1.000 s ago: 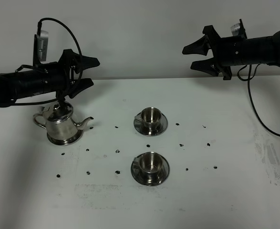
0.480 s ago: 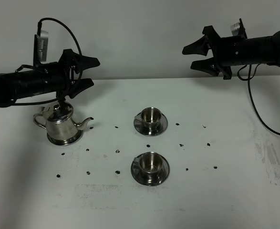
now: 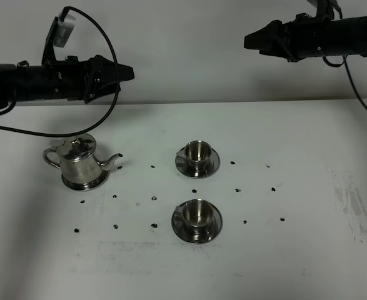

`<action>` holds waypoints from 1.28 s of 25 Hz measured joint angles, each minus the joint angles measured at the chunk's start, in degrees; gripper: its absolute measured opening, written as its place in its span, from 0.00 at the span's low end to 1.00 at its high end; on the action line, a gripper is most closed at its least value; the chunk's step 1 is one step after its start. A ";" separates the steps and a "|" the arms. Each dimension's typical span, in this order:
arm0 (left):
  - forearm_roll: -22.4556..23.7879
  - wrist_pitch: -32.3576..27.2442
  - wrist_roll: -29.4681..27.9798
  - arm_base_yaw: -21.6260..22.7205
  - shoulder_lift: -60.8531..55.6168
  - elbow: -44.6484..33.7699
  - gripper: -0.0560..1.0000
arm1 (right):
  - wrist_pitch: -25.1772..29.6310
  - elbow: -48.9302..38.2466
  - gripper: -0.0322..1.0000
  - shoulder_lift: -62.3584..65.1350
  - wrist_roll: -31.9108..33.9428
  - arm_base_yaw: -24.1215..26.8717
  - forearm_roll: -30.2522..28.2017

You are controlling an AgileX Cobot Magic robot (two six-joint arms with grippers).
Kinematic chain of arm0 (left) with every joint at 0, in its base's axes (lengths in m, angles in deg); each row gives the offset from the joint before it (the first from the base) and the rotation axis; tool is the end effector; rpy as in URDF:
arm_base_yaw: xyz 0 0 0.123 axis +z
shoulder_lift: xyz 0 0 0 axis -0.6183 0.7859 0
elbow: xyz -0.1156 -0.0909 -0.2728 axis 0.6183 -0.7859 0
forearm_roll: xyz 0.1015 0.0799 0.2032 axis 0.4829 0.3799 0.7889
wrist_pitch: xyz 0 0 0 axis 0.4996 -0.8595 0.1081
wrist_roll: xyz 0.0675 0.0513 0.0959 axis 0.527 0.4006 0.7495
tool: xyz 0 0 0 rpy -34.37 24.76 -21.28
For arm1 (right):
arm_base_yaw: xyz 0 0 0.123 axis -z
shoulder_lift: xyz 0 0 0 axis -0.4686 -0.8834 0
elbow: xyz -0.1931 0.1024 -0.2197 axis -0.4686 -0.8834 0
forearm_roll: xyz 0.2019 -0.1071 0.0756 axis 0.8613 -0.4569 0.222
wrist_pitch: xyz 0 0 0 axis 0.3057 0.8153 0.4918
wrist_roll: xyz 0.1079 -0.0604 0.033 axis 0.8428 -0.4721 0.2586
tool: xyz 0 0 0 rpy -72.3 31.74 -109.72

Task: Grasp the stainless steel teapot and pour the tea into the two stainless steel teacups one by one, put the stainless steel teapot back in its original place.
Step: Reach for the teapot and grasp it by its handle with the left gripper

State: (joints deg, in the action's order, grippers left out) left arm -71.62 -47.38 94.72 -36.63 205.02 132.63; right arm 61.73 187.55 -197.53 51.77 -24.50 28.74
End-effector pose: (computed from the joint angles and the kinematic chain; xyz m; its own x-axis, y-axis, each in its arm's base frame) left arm 0.5545 -0.0833 0.2050 -0.7217 -0.2765 -0.6345 0.3888 0.5965 -0.7022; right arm 0.5855 0.0592 0.2482 -0.6556 0.0939 -0.7492 -0.4879 0.7046 0.5153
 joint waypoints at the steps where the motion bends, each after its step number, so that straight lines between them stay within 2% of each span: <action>1: 3.56 0.00 -1.59 0.00 0.00 2.05 0.65 | 0.00 1.35 0.53 0.00 -0.06 0.00 -2.43; 8: 26.96 -3.23 -12.66 -0.07 -0.05 14.82 0.60 | 0.76 7.36 0.50 0.00 -0.25 -0.36 -20.94; 12: 41.73 -7.52 -17.20 -1.35 -1.34 17.64 0.60 | 2.21 7.25 0.50 0.69 2.01 -1.24 -29.51; 14: 46.04 -7.80 -18.76 -1.79 -2.67 17.64 0.60 | 2.81 5.74 0.50 2.81 3.41 -1.83 -35.01; 17: 48.54 -7.93 -19.89 -1.91 -6.05 17.49 0.59 | 3.00 2.09 0.49 8.09 4.29 -2.56 -40.02; 21: 51.40 -7.57 -20.22 -2.11 -13.88 12.55 0.59 | 4.03 -1.65 0.49 15.50 6.42 -2.77 -40.62; 25: 55.73 -4.59 -20.22 -2.31 -23.41 2.47 0.59 | 6.99 -4.71 0.49 21.71 6.83 -2.77 -38.07; 28: 58.84 -0.24 -19.98 -2.31 -31.13 -7.08 0.59 | 9.26 -7.73 0.48 26.44 6.58 -2.77 -33.89; 32: 60.47 8.73 -17.98 -2.31 -40.74 -20.73 0.59 | 10.50 -14.44 0.47 32.51 3.05 -2.77 -27.69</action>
State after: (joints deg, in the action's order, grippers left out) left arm -11.15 -38.65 76.74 -38.94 164.28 111.90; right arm 72.24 173.11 -165.03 54.82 -27.27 1.04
